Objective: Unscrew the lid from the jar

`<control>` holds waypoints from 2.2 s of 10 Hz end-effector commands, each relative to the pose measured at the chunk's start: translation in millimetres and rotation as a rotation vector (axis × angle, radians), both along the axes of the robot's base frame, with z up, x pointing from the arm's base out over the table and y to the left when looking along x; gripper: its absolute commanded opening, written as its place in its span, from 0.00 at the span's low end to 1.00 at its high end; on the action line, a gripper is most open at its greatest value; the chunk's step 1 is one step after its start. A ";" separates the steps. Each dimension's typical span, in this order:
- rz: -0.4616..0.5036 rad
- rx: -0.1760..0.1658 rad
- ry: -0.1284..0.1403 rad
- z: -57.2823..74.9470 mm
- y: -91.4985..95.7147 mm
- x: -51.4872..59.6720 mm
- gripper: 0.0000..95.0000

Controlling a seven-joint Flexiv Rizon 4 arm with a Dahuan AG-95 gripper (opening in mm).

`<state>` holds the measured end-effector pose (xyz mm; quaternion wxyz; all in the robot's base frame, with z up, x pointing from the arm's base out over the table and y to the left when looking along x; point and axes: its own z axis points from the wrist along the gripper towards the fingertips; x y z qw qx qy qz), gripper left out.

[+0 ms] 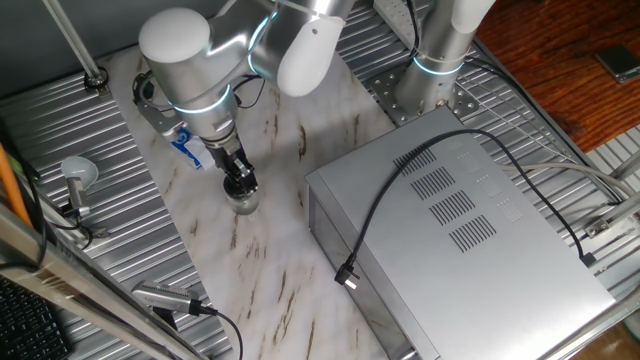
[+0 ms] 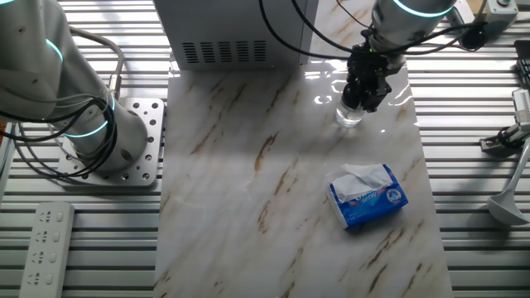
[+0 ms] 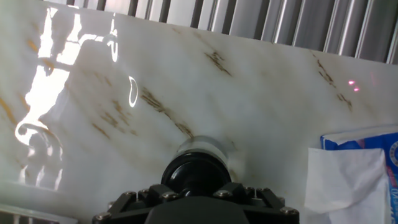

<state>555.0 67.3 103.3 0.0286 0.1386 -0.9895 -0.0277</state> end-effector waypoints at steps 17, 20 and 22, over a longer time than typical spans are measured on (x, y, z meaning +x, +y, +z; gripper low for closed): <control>0.635 0.027 -0.068 -0.9 0.5 -0.1 0.60; 0.671 0.030 -0.070 -0.9 0.5 -0.1 0.60; 0.721 0.029 -0.075 -0.9 0.5 -0.1 0.60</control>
